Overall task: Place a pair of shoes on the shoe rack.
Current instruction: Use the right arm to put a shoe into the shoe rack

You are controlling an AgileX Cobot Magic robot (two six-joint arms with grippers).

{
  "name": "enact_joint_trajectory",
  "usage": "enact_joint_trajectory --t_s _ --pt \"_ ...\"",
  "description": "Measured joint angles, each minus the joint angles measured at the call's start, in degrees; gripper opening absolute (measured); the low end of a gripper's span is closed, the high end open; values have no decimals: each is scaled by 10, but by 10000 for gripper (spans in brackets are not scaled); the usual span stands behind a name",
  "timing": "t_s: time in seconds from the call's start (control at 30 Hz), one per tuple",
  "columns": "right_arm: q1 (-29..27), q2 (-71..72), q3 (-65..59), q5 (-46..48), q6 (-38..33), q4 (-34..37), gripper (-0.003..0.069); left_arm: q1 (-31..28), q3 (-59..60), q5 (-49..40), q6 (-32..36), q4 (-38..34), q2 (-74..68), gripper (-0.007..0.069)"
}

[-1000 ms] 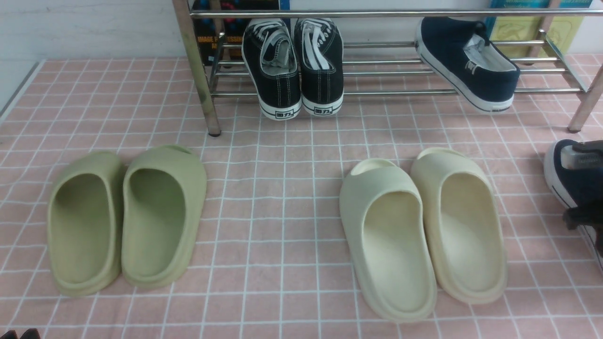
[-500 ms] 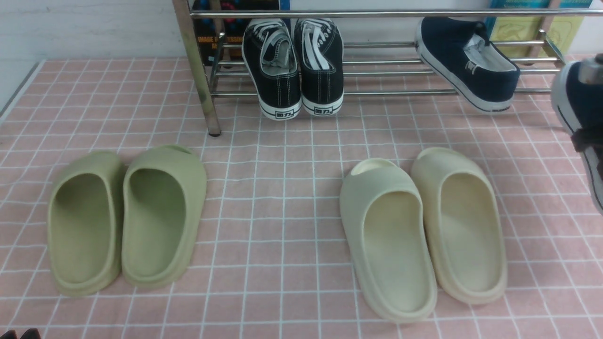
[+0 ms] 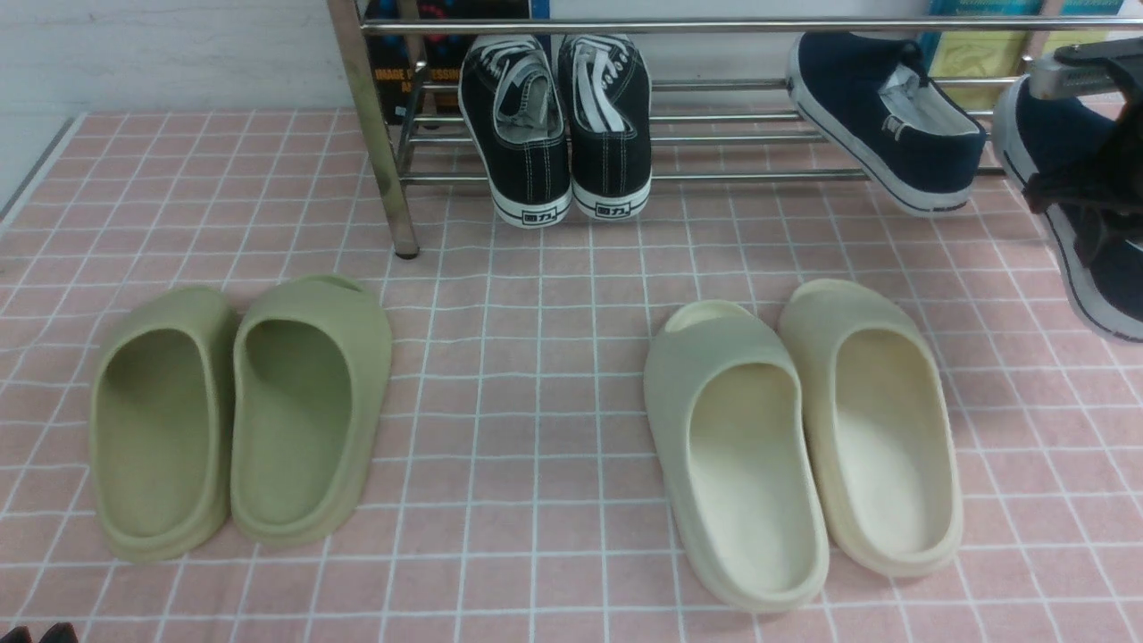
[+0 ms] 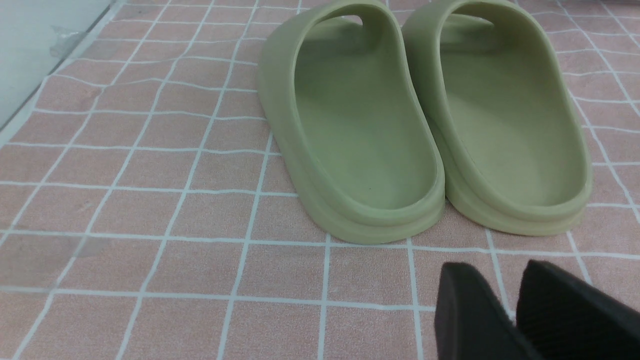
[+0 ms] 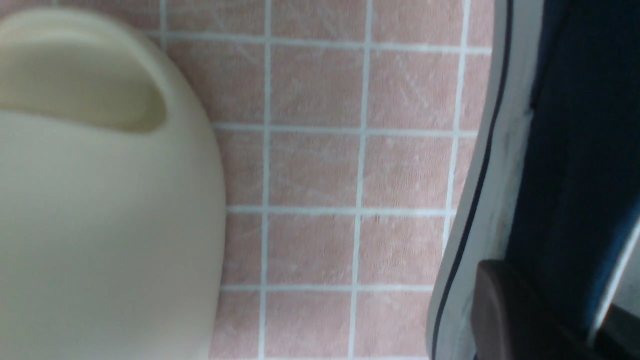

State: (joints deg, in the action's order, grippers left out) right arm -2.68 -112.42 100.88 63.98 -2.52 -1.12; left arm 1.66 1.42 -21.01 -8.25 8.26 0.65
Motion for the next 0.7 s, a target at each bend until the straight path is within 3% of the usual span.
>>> enact_joint_trajectory --t_s 0.37,0.7 --pt "0 -160 234 6 -59 35 5 0 0 0 0 0 0 199" --pt "5 -236 374 39 -90 52 7 0 0 0 0 0 0 204"
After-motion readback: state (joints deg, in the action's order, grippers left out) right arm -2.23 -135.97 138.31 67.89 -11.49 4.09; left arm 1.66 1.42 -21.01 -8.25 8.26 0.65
